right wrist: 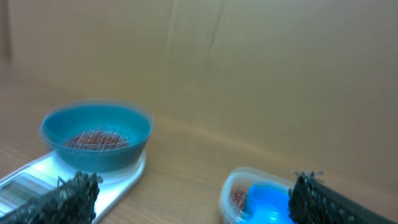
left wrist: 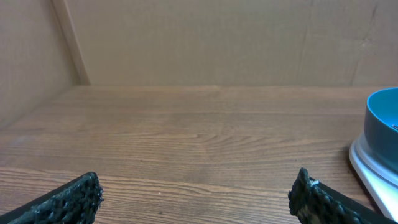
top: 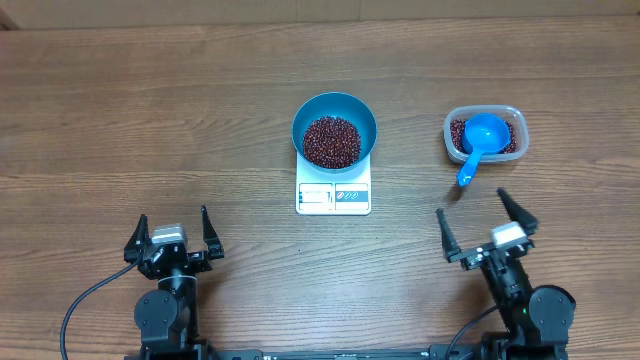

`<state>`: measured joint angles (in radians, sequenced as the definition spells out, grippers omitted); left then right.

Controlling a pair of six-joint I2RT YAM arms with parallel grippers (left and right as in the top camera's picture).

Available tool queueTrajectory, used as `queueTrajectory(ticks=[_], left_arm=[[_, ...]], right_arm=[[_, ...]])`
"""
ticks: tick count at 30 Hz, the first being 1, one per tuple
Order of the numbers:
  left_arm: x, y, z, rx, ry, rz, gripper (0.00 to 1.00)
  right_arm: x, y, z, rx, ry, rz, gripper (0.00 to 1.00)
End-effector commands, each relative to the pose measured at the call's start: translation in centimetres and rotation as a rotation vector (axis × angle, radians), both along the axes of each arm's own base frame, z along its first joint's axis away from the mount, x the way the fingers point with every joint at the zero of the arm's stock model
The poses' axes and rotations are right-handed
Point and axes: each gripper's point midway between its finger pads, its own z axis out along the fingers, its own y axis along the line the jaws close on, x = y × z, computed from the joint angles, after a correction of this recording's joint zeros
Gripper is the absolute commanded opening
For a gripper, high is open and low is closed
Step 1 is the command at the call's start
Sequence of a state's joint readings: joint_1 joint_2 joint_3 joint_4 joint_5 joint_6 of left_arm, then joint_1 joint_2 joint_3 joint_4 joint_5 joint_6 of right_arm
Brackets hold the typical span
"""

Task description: Scoop item into bowl and weigh 150g on scale

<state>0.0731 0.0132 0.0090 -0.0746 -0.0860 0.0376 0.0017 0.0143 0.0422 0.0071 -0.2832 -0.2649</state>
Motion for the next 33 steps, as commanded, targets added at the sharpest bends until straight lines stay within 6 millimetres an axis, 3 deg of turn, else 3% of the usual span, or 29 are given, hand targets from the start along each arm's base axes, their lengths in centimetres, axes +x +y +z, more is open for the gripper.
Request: queueTrajectory(ticks=[1,6,10,12,33], left_arm=[[0.0,-0.2,0.1,0.022,-0.004,-0.011,1.0],[0.0,-0.2,0.1,0.022,-0.004,-0.011,1.0],[0.0,-0.2,0.1,0.022,-0.004,-0.011,1.0],[0.0,-0.2,0.1,0.022,-0.004,-0.011,1.0],[0.0,-0.2,0.1,0.022,-0.004,-0.011,1.0]], right_arm=[[0.3,-1.5,0.9,0.113,-0.039,-0.078,1.0],[0.5,-3.3,1.5,0.316,-0.034,-0.155,1.0],[1.0,-4.9,-1.6,0.467,0.102,-0.254,1.0],[1.0,-5.2,-3.6,0.465,0.18,-0.288,1.0],[1.0,-4.8,-3.7,0.405,0.18,-0.269,1.0]])
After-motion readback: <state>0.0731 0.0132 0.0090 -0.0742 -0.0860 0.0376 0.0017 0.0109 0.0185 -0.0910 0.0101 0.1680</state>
